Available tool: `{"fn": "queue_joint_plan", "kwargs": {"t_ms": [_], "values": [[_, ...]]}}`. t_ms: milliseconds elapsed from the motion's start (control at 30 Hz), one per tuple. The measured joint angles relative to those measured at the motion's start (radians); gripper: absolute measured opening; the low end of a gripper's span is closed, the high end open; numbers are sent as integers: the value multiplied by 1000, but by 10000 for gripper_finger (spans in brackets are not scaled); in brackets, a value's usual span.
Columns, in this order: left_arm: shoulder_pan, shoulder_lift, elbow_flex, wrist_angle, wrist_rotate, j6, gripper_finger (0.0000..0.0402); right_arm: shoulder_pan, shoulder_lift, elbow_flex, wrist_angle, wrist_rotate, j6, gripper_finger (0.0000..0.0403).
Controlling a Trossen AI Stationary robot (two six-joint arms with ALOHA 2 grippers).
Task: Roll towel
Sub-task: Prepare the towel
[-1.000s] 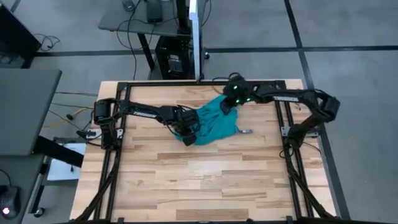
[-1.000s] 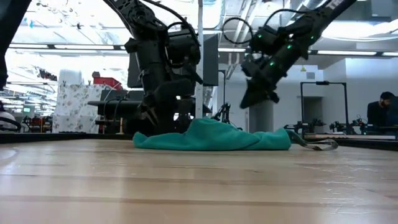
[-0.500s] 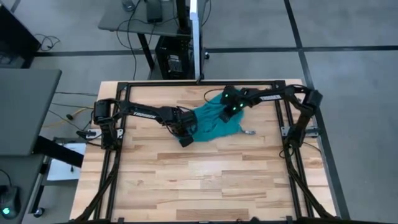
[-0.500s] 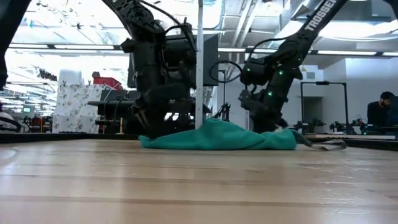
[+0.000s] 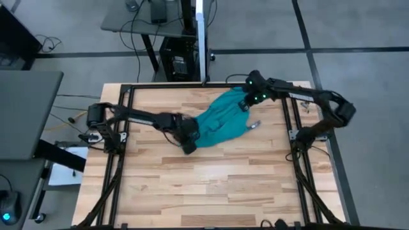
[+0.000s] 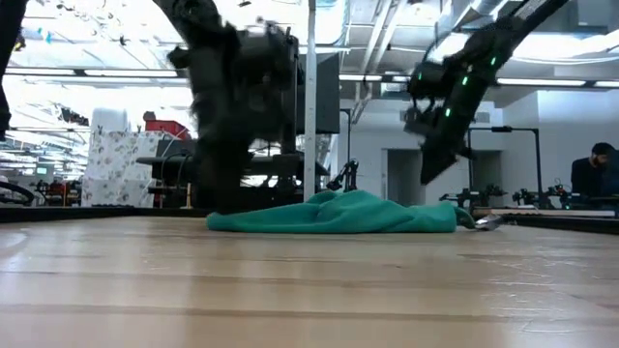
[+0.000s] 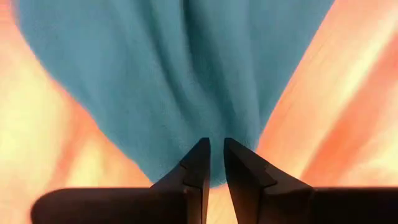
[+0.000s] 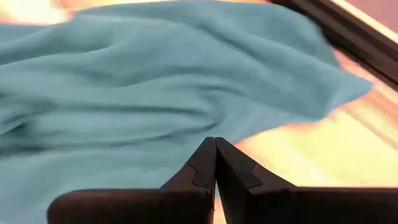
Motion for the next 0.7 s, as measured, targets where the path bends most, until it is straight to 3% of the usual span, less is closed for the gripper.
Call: {"fn": "queue_joint_plan", "kwargs": {"t_ms": [200,467,633,700], "values": [[92,-31,-3,56,-3,15,31,179,-65,-59,3,-2,130,0],[138,105,-1,274,123,12,31,381,-2,-173,168,-5,283,0],[149,207,-3,279,-25,23,31,459,88,-176,183,21,340,0],[165,228,0,287,-38,13,31,491,132,-176,179,25,351,0]]}}
